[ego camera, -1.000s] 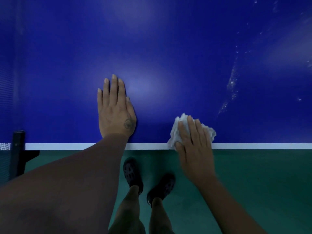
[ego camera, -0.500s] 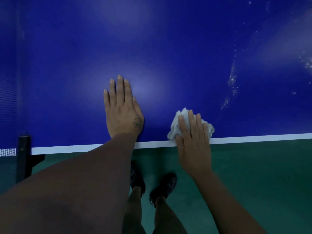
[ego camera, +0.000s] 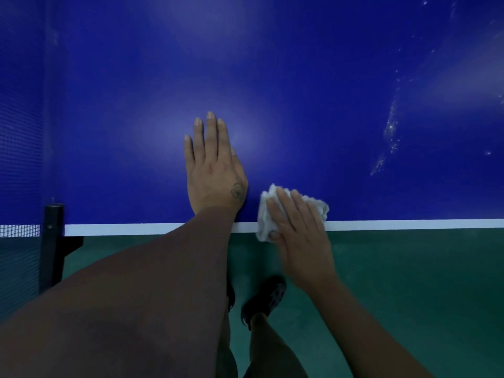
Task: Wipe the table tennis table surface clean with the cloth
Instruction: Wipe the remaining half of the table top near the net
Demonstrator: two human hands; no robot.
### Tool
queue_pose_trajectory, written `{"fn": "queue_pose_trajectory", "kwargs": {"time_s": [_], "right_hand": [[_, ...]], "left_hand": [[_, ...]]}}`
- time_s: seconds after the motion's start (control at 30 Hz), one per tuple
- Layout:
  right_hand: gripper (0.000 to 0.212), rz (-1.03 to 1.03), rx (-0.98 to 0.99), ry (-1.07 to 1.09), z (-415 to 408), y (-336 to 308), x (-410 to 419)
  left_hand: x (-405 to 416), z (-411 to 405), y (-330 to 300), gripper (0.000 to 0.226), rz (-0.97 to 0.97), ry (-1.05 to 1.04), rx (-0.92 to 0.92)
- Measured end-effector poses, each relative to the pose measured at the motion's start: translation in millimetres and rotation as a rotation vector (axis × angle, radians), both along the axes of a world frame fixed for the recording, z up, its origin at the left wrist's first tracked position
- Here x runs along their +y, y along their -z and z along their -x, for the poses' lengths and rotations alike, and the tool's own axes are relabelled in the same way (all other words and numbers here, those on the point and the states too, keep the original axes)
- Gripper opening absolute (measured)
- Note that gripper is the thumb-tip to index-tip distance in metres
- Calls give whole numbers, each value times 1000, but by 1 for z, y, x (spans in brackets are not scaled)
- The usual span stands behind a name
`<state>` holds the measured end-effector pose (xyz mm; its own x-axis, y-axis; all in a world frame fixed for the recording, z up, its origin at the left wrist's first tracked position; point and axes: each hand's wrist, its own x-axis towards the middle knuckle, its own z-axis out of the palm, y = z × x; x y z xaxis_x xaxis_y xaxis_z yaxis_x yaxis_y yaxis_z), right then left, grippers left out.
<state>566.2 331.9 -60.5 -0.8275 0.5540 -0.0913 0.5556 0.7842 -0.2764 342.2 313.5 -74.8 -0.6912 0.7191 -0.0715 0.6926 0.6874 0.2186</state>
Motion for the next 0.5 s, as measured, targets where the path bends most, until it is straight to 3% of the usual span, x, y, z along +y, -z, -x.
{"fn": "queue_pose_trajectory", "kwargs": {"time_s": [0.2, 0.37, 0.5], "right_hand": [[55, -101, 14, 212, 52, 4, 52], [56, -75, 61, 70, 36, 4, 3], [56, -97, 2, 43, 8, -3, 21]], "left_hand": [[-2, 0, 0, 60, -5, 4, 4], [-2, 2, 1, 60, -7, 13, -10], [-3, 1, -3, 60, -10, 11, -14]]}}
